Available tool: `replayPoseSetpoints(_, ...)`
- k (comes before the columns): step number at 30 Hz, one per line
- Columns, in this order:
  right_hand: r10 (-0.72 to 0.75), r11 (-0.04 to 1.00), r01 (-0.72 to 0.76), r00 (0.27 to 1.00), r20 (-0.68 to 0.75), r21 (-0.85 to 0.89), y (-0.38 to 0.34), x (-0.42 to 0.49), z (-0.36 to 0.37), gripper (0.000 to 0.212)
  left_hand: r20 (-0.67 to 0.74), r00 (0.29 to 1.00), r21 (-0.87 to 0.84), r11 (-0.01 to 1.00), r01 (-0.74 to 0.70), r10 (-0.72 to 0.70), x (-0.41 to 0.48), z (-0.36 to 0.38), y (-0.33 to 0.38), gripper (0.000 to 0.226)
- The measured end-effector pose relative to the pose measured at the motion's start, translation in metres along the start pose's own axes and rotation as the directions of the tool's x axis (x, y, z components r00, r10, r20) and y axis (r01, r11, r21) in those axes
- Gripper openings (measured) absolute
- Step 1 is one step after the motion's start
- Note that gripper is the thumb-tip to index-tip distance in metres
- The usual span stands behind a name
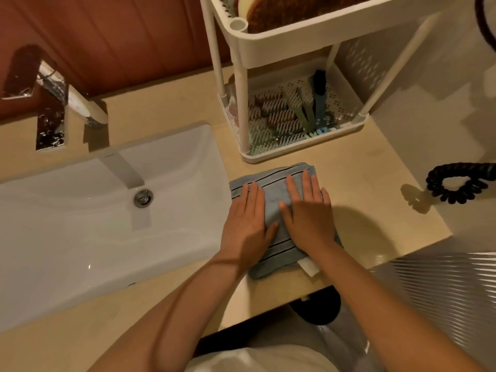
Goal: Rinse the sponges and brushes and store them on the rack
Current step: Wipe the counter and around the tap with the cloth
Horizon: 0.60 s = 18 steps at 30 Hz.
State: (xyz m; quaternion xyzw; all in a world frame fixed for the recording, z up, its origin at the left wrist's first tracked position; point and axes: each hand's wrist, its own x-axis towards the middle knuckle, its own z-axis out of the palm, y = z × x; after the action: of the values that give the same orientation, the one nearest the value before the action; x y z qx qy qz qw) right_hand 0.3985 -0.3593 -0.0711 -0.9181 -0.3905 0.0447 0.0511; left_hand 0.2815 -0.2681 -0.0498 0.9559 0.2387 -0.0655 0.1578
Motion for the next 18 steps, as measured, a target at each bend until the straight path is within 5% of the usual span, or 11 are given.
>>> replayPoseSetpoints(10, 0.073, 0.997, -0.073, 0.997, -0.003, 0.002, -0.030, -0.094, 0.009, 0.058, -0.024, 0.997, 0.042, 0.997, -0.071, 0.072, -0.086, 0.024, -0.011, 0.075)
replayPoseSetpoints(18, 0.163, 0.986, -0.165, 0.985, 0.049, 0.038, -0.136, -0.155, 0.018, 0.064, -0.060, 0.985, 0.098, 0.983, -0.156, 0.163, -0.164, 0.021, -0.096, 0.074)
